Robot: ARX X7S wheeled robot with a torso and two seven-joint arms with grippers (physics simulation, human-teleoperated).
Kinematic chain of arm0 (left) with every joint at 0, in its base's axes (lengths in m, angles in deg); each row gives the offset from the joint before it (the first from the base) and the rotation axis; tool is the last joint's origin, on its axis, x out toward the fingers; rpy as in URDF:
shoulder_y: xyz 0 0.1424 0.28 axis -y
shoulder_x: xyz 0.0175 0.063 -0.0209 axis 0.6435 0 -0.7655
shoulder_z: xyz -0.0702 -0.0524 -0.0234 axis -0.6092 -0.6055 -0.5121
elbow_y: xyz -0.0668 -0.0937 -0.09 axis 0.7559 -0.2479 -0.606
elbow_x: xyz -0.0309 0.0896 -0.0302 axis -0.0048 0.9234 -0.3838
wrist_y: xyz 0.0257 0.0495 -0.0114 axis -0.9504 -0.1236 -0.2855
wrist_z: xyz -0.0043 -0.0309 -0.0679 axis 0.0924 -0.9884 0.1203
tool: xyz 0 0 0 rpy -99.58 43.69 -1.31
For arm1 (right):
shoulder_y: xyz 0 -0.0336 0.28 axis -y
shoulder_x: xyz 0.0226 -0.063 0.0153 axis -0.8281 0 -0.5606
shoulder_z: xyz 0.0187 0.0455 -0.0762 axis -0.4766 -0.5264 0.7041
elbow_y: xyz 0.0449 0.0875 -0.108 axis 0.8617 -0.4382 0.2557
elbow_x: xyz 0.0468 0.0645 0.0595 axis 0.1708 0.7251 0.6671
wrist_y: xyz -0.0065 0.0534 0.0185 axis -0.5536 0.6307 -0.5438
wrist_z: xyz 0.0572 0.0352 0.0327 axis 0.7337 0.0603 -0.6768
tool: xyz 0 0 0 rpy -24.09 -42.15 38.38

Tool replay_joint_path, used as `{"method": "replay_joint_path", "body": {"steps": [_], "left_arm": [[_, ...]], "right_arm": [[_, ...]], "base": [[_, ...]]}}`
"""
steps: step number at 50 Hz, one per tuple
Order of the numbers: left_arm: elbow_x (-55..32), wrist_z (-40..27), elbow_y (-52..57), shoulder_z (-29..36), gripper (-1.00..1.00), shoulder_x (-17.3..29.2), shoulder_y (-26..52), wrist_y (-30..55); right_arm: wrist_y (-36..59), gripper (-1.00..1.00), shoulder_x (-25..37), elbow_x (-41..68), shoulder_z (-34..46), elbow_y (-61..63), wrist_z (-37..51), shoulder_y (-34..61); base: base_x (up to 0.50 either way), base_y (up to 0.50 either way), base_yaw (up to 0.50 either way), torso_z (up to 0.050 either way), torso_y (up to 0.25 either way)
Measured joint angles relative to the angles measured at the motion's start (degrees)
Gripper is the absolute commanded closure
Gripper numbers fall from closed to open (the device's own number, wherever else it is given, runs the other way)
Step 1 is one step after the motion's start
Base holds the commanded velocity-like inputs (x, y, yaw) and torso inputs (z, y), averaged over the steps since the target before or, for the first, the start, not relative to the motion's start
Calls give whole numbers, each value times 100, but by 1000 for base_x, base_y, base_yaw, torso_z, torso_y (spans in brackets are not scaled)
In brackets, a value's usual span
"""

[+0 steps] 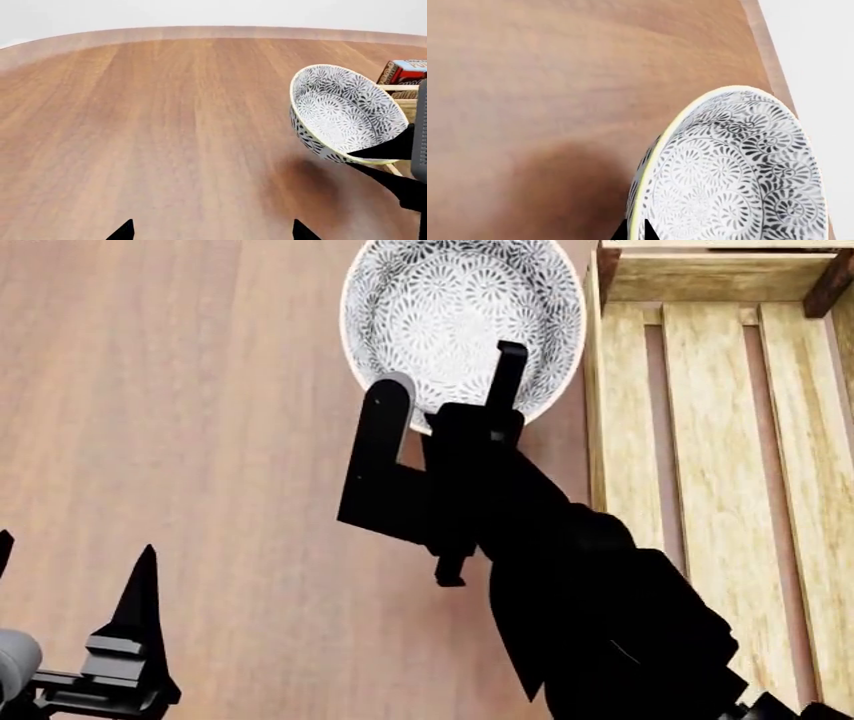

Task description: Pick up the bowl on the left and put it in the tray.

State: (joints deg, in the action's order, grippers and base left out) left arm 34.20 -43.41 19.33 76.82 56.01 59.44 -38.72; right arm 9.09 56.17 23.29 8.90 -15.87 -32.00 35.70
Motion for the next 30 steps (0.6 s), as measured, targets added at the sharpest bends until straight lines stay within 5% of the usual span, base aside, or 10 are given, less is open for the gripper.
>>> {"method": "replay_joint_path", "body": {"steps": [30], "left_arm": [[-87, -129, 206, 39, -100, 65, -31, 76]], "right_arm": [[2784, 100, 1554, 224, -1039, 3557, -1011, 1030]], "base": [[0, 0, 0, 0, 0]]}}
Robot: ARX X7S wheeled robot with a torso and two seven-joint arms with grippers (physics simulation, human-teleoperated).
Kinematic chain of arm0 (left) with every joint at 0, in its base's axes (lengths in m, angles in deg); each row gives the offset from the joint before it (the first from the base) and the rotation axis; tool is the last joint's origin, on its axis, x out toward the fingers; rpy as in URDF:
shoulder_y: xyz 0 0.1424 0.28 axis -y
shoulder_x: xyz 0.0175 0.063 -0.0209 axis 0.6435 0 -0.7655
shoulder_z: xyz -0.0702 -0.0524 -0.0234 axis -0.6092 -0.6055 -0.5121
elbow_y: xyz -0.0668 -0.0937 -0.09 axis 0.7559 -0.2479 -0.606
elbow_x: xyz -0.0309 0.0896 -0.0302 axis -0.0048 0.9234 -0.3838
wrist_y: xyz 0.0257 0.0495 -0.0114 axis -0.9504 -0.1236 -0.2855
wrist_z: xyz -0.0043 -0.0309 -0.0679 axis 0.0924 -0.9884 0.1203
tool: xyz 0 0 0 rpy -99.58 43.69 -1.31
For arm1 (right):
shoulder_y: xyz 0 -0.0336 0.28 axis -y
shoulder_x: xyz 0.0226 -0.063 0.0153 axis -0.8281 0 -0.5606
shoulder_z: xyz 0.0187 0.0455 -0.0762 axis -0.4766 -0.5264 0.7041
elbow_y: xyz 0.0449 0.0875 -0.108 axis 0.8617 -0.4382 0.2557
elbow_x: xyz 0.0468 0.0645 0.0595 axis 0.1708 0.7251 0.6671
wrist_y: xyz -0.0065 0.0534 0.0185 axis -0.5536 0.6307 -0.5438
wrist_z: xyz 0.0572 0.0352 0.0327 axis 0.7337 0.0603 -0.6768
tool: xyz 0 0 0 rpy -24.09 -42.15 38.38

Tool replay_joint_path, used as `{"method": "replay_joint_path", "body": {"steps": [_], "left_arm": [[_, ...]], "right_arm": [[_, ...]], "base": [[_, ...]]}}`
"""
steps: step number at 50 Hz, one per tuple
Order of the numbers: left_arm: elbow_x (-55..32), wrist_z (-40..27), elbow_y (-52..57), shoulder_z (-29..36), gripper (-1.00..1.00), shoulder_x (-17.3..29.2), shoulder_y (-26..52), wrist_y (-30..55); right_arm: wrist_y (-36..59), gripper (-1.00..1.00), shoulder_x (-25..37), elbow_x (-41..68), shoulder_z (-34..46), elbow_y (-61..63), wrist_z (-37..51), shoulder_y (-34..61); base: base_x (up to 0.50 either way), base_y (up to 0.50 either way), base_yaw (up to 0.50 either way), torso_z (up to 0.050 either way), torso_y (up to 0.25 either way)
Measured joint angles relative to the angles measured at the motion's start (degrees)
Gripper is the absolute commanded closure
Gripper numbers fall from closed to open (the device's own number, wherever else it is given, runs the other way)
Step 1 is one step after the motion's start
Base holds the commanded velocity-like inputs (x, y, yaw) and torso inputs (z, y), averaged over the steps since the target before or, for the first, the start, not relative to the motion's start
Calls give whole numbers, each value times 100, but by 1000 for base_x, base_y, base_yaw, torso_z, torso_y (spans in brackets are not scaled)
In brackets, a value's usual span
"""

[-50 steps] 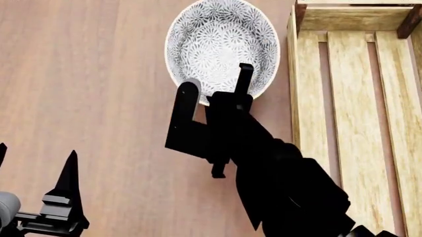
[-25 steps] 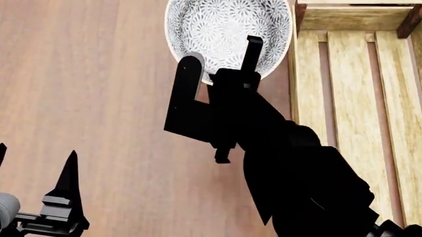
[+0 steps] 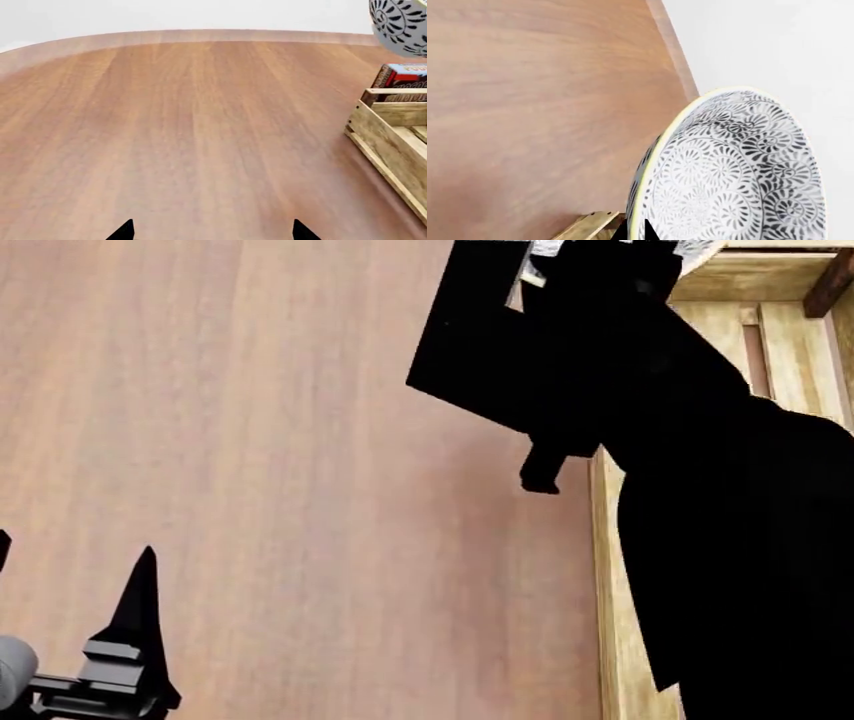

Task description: Pick up the bowl on the left and put it in the tray.

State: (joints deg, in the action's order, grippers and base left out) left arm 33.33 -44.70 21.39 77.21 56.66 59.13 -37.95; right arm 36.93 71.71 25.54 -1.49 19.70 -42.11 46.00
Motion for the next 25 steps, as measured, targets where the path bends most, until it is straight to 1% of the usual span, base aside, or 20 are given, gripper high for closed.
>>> {"method": "replay_joint_path", "body": {"steps": [6, 13, 25], "left_arm": [[0, -15, 1, 24, -100, 4, -20, -19], [2, -35, 2, 54, -100, 11, -26, -28], [4, -67, -2, 132, -100, 19, -15, -22]], "right_arm": [[448, 100, 455, 54, -290, 539, -107, 60], [823, 100, 970, 72, -560, 951, -70, -100], [1160, 100, 1594, 113, -654, 1228, 49, -636]], "base": [[0, 0, 0, 0, 0], [0, 0, 0, 0, 0], [0, 0, 0, 0, 0]]}}
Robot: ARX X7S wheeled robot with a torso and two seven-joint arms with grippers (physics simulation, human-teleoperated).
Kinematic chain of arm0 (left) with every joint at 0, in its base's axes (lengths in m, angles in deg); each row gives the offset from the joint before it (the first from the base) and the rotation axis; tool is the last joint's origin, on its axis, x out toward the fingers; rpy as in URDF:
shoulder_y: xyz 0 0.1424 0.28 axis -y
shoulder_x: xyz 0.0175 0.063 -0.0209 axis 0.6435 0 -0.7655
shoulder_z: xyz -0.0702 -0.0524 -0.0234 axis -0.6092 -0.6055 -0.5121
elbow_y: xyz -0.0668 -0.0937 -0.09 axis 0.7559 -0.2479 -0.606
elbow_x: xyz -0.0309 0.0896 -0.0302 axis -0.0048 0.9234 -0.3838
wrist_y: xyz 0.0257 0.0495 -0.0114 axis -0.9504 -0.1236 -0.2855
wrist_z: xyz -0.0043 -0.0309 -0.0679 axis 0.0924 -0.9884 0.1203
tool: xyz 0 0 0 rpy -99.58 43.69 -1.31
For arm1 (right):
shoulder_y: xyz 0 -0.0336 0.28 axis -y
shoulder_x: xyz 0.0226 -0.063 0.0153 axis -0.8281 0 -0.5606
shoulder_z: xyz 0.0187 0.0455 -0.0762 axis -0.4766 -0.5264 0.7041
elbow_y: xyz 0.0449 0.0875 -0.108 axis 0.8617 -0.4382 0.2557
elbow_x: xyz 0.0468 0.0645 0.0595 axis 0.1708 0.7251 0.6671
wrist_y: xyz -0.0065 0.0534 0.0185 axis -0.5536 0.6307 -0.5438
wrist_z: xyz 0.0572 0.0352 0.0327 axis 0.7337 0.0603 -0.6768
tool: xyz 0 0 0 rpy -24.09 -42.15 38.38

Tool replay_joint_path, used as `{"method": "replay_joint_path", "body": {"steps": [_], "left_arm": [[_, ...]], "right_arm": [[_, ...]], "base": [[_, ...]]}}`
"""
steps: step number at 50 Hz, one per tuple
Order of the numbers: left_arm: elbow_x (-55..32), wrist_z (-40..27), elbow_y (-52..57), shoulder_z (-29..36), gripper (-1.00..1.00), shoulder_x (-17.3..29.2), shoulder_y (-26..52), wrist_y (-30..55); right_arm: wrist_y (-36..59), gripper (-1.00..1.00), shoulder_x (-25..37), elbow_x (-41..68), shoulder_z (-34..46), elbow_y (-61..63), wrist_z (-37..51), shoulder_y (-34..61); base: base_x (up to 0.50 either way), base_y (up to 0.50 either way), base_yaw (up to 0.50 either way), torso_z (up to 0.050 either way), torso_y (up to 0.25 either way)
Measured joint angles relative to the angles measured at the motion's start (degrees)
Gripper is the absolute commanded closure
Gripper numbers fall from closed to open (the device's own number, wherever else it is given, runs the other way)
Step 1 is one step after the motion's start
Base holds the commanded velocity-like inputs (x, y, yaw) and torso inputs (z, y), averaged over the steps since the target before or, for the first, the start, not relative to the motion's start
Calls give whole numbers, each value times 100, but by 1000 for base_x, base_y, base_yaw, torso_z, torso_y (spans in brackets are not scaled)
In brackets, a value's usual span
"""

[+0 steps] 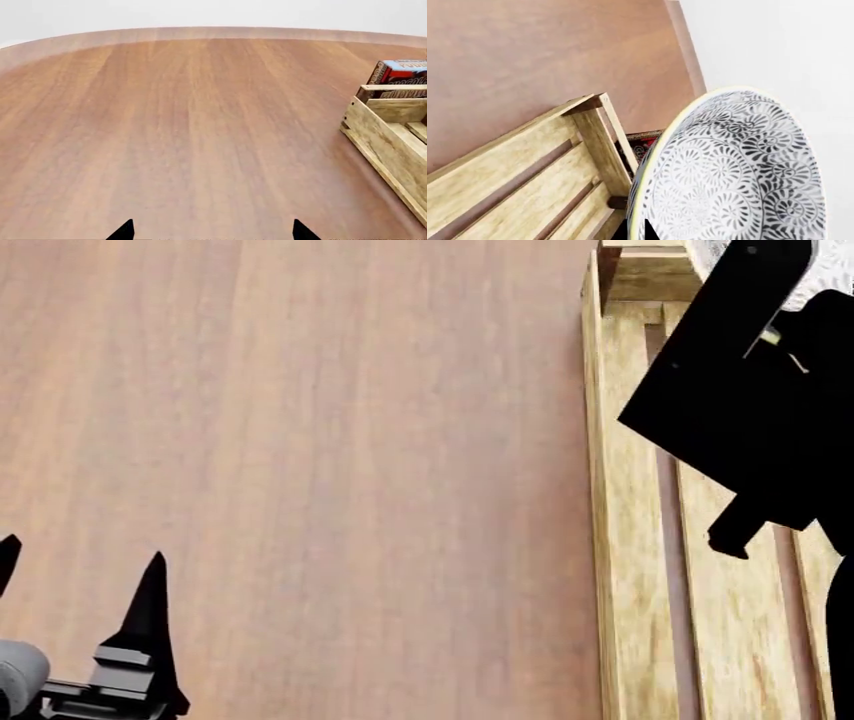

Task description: Pick up the bowl on the left and put it in the tray.

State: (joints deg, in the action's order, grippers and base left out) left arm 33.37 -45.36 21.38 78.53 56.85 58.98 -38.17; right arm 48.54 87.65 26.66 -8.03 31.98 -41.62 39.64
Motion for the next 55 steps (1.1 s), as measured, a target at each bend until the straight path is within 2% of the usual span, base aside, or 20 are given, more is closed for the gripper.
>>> {"method": "replay_joint_path", "body": {"steps": [21, 55], "left_arm": [[-35, -62, 31, 60, -100, 38, 33, 32], [-89, -125, -23, 112, -100, 90, 56, -3]], "right_arm": [[82, 100, 441, 81, 288, -60, 67, -753], [-567, 100, 70, 378, 321, -941, 298, -1432]], "base": [[0, 0, 0, 0, 1], [0, 0, 0, 0, 1]]}}
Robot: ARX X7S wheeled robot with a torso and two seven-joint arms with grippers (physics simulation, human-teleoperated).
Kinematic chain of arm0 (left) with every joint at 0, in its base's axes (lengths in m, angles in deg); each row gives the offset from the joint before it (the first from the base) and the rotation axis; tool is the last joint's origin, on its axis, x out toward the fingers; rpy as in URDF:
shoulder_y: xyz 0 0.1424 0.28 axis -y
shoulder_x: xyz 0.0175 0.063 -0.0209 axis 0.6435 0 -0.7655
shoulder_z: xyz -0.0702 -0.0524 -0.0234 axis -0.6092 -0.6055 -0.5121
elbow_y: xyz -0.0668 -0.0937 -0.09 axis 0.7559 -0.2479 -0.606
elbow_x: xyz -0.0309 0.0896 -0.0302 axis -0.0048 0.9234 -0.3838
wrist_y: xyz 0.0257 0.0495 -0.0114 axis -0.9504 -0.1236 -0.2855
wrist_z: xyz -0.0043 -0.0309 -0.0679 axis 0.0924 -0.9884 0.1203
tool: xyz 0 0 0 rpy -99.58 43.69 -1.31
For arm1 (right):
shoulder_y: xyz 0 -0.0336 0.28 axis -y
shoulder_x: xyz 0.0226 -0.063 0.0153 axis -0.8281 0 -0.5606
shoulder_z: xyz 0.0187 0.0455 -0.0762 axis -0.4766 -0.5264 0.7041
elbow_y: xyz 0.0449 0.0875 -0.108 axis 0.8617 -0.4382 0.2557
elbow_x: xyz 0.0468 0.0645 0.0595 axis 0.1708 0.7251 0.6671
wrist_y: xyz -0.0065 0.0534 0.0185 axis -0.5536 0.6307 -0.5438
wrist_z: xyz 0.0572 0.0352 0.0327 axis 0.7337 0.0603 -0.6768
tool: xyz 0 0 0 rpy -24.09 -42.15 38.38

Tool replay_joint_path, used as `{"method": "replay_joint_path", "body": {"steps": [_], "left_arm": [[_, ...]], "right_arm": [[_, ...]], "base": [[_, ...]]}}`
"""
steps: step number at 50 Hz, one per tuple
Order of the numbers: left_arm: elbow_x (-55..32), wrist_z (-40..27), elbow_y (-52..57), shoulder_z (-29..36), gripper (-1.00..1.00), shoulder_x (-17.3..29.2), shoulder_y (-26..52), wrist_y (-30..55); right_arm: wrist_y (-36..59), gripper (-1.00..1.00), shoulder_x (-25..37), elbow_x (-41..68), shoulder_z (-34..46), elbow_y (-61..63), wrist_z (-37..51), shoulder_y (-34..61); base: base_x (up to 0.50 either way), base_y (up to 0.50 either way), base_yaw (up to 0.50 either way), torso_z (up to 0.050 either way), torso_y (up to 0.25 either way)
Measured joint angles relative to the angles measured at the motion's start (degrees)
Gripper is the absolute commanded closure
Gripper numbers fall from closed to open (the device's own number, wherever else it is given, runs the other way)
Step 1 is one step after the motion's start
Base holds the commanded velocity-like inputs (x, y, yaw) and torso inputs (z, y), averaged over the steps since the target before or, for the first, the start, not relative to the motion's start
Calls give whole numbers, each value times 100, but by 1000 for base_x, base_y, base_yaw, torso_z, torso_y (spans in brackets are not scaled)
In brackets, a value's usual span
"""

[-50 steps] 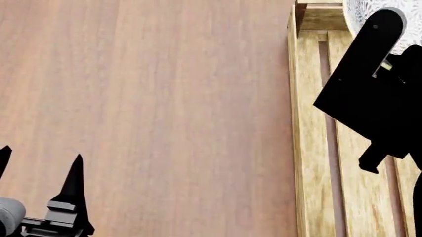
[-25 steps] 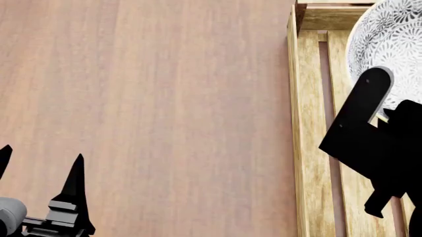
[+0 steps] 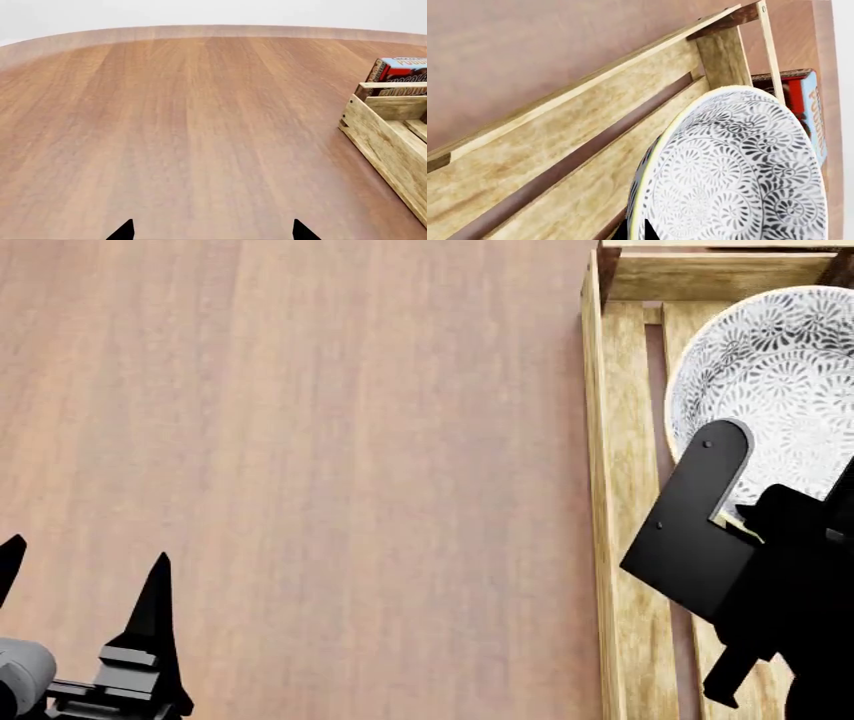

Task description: Pick up the bowl on the left and put it in the tray.

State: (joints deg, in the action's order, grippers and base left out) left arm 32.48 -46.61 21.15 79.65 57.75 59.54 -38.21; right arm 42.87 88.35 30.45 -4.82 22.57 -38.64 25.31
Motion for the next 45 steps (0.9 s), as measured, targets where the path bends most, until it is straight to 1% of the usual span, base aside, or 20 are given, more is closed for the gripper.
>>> {"method": "replay_joint_path", "body": {"steps": [21, 45], "left_arm": [[-40, -32, -22, 4, -100, 39, -15, -43], [-67, -81, -51, 37, -100, 79, 7, -64]], "right_arm": [[-373, 100, -399, -47, 195, -724, 14, -52], [-631, 100, -590, -14, 216, -1125, 34, -119]], "base": [[0, 0, 0, 0, 0], [0, 0, 0, 0, 0]]}}
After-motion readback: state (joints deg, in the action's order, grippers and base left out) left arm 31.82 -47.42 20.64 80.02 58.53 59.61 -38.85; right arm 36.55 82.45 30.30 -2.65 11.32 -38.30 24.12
